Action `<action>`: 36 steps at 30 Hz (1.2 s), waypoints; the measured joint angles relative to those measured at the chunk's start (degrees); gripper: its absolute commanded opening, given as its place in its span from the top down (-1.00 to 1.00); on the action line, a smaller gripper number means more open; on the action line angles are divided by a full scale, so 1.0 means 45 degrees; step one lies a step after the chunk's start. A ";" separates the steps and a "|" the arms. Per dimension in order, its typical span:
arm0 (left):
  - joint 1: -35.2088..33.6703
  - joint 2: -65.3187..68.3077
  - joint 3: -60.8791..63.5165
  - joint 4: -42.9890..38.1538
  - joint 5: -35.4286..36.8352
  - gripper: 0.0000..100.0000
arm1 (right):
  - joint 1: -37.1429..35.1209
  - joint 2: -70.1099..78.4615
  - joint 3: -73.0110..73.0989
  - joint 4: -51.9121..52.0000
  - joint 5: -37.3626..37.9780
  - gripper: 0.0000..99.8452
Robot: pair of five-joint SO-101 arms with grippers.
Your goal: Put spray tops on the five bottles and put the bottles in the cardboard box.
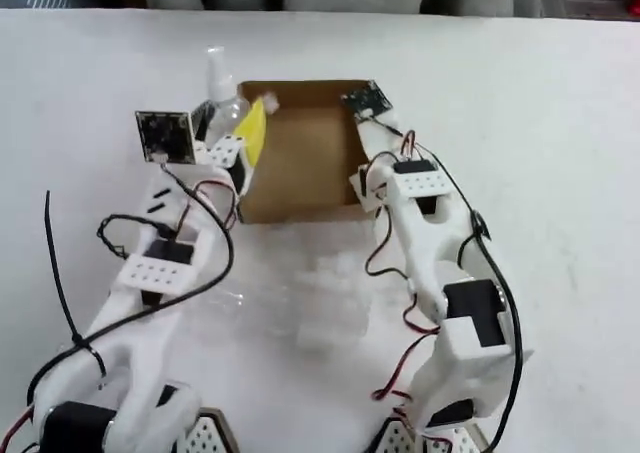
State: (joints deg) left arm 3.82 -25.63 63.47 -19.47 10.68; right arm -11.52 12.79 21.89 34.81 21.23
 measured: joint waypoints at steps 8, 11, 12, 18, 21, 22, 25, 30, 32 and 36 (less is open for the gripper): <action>0.0352 0.1328 -0.0039 -0.1348 0.0000 0.95 | -0.0039 -0.0020 -0.0469 0.1602 0.0000 0.45; 0.0352 0.2716 -0.0527 -0.2579 0.0000 0.95 | -0.0039 -0.0020 -0.0488 0.1700 0.0000 0.45; 0.0352 0.3204 -0.0801 -0.2911 0.0000 0.95 | -0.0039 -0.0020 -0.0488 0.1700 0.0000 0.45; 0.0449 0.6252 -0.2891 -0.4415 0.0020 0.95 | -0.0039 -0.1446 -0.0332 0.2227 0.0000 0.45; 0.0488 0.7404 -0.3868 -0.4884 0.0000 0.95 | -0.0039 -0.2286 0.0274 0.2344 -0.0059 0.45; 0.0508 0.7697 -0.4181 -0.4962 0.0000 0.95 | -0.0039 -0.2501 0.0488 0.2383 -0.0059 0.45; 0.0684 0.8400 -0.4982 -0.5040 0.0000 0.95 | 0.0000 -0.3067 0.1074 0.2403 -0.0371 0.45; 0.0742 0.9670 -0.6388 -0.5040 -0.0371 0.95 | 0.0410 -0.3712 0.1582 0.2403 -0.0567 0.45; 0.0742 1.0276 -0.6935 -0.5040 -0.0938 0.95 | 0.0488 -0.3790 0.1700 0.2403 -0.0567 0.45; 0.0742 1.1389 -0.7834 -0.5040 -0.1387 0.95 | 0.0508 -0.3810 0.2051 0.1954 -0.0567 0.45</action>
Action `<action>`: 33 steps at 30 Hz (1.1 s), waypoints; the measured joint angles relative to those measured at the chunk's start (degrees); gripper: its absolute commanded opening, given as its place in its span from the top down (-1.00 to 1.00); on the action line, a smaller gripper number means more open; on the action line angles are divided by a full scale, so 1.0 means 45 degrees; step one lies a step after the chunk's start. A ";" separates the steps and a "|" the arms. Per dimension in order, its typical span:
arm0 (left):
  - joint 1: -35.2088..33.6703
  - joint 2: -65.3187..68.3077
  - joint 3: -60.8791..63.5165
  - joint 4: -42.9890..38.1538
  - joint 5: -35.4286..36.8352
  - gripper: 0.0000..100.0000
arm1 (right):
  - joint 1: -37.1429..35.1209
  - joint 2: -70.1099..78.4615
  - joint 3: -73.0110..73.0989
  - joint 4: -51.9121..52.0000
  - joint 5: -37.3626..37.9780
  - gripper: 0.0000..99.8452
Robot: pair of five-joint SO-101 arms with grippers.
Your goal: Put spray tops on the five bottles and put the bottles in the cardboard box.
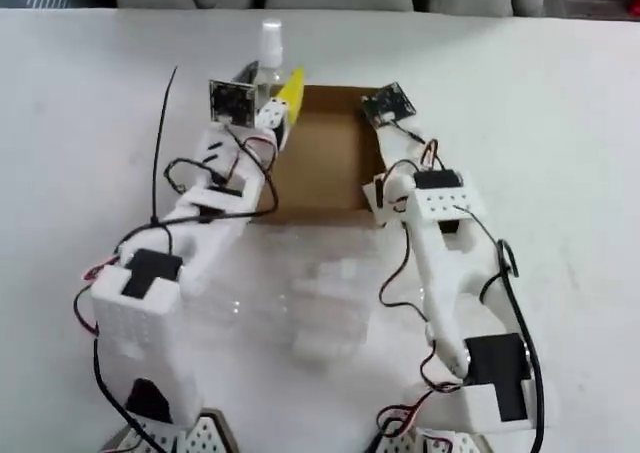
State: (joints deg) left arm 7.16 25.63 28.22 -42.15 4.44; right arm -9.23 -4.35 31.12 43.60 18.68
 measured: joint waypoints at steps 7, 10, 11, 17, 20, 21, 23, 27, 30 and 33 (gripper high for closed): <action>0.0000 0.0547 -0.0430 0.0000 -0.0078 0.95 | 0.0000 0.0000 0.0117 -0.0274 0.0000 0.45; 0.0000 0.0547 -0.0547 0.0000 -0.0078 0.95 | 0.0000 0.0000 0.0117 -0.0274 0.0000 0.45; 0.0000 0.0547 -0.0547 0.0000 -0.0078 0.95 | 0.0000 0.0000 0.0117 -0.0274 0.0000 0.45; 0.0000 0.0781 -0.0567 0.0000 -0.0078 0.95 | 0.0000 0.0000 0.0117 -0.0274 0.0000 0.45; 0.0000 0.1485 -0.0684 0.0000 -0.0078 0.95 | 0.0000 0.0000 0.0117 -0.0274 0.0000 0.45; 0.0000 0.1719 -0.0957 0.0000 -0.0078 0.95 | 0.0000 0.0039 0.0117 -0.0274 0.0000 0.45; 0.0000 0.2032 -0.1407 0.0000 -0.0078 0.95 | 0.0000 0.0254 0.0117 -0.0449 0.0000 0.45; 0.0000 0.2305 -0.1700 0.0000 -0.0098 0.95 | 0.0020 0.0430 0.0117 -0.0723 0.0000 0.45; 0.0000 0.2305 -0.1778 0.0000 -0.0098 0.95 | 0.0020 0.0430 0.0117 -0.0742 0.0000 0.45; 0.0000 0.2305 -0.1934 0.0000 -0.0098 0.95 | 0.0020 0.0430 0.0117 -0.0742 0.0000 0.45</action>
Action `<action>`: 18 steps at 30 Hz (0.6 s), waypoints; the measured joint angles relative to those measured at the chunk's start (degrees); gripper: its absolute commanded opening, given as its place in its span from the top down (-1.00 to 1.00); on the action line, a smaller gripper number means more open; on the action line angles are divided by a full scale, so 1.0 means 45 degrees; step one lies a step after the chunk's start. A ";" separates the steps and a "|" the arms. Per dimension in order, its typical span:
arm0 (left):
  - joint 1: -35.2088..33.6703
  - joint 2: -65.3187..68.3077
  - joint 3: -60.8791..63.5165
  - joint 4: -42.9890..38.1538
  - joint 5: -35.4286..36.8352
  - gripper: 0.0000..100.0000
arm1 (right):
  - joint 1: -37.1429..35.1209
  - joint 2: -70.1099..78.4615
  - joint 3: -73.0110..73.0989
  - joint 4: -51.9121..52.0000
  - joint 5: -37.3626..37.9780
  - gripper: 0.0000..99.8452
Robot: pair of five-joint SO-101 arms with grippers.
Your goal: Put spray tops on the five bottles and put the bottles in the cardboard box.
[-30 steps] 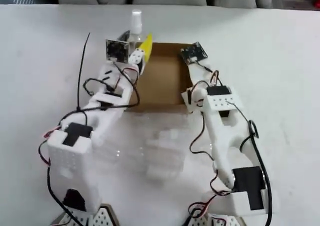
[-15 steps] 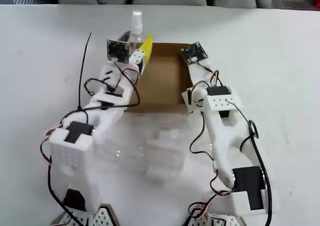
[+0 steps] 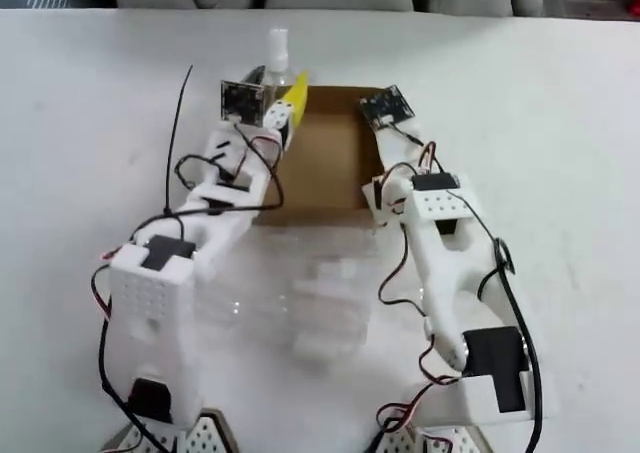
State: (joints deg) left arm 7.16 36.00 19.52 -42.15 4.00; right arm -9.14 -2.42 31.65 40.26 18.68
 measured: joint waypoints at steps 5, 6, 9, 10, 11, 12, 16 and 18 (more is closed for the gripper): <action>-0.0020 0.0098 -0.0293 0.0020 0.0000 0.95 | 0.0000 0.0000 0.0000 0.0000 0.0000 0.45; -0.0059 0.0098 -0.0352 0.0098 0.0000 0.95 | 0.0000 0.0000 0.0000 0.0000 0.0000 0.45; -0.0156 0.0117 -0.0430 0.0215 0.0000 0.95 | 0.0000 0.0000 0.0000 0.0000 0.0000 0.45; -0.0156 0.0117 -0.0430 0.0234 0.0000 0.95 | 0.0000 0.0059 0.0000 0.0000 0.0000 0.45; -0.0156 0.0117 -0.0430 0.0254 0.0000 0.95 | 0.0000 0.0059 0.0000 0.0000 0.0000 0.45; -0.0156 0.0117 -0.0430 0.0254 0.0000 0.95 | 0.0000 0.0059 0.0000 0.0000 0.0000 0.45; -0.0195 0.0117 -0.0430 0.0254 0.0020 0.94 | 0.0000 0.0059 0.0000 0.0000 0.0000 0.45; -0.0195 0.0117 -0.0430 0.0254 0.0000 0.91 | 0.0000 0.0059 0.0000 0.0000 0.0000 0.45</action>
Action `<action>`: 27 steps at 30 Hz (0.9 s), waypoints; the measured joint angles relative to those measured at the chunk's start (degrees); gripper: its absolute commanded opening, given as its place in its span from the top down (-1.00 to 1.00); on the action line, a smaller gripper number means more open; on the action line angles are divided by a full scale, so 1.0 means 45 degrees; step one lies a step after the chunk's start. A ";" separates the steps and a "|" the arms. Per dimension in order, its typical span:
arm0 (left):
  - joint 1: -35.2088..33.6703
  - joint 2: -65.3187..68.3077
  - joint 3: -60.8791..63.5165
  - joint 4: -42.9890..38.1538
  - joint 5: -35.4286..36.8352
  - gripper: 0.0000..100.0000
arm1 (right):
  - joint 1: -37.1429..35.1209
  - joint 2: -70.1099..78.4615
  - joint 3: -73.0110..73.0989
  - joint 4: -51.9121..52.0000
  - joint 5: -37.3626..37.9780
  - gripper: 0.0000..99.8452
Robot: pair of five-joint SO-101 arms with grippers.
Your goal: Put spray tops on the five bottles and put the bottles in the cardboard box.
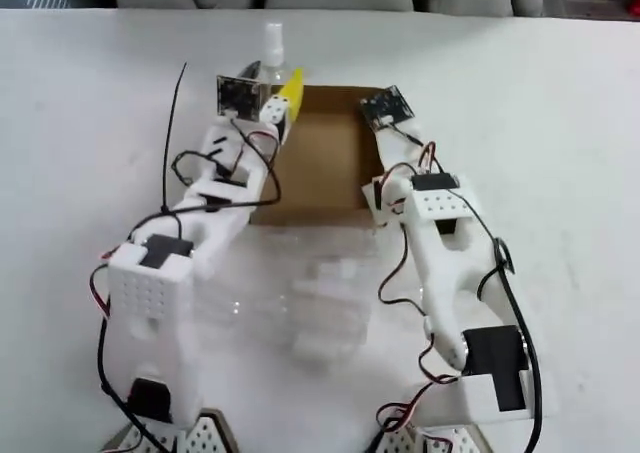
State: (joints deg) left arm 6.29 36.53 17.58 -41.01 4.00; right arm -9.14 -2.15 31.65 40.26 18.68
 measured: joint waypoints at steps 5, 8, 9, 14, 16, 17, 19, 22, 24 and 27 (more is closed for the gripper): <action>0.0000 0.0000 0.0000 0.0000 0.0020 0.72 | 0.0000 0.0000 0.0000 0.0000 0.0000 0.45; 0.0000 0.0000 0.0000 0.0137 0.0020 0.72 | 0.0000 0.0000 0.0000 0.0000 0.0000 0.45; 0.0000 0.0000 0.0000 0.0352 0.0039 0.72 | 0.0000 0.0000 0.0000 0.0000 0.0000 0.45; 0.0000 0.0000 0.0000 0.0840 0.0059 0.71 | 0.0000 0.0000 0.0000 0.0000 0.0000 0.45; 0.0000 0.0000 0.0000 0.0840 0.0059 0.69 | 0.0000 0.0000 0.0000 0.0000 0.0000 0.45; 0.0000 0.0000 0.0000 0.0840 0.0059 0.65 | 0.0000 0.0000 0.0000 0.0000 0.0000 0.45; 0.0000 0.0000 0.0000 0.0840 0.0059 0.54 | 0.0000 0.0000 0.0000 -0.0117 0.0000 0.45; -0.0020 0.0000 0.0000 0.0840 0.0020 0.45 | 0.0000 0.0020 0.0000 -0.0195 0.0000 0.45; -0.0020 0.0000 0.0000 0.1172 0.0020 0.46 | 0.0000 0.0020 0.0000 -0.0215 0.0000 0.45; -0.0020 -0.0020 -0.0098 0.1817 0.0020 0.45 | 0.0000 0.0020 0.0000 -0.0234 0.0000 0.45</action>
State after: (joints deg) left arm 6.20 36.44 17.14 -32.84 4.09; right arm -9.14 -2.07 31.65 39.21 18.68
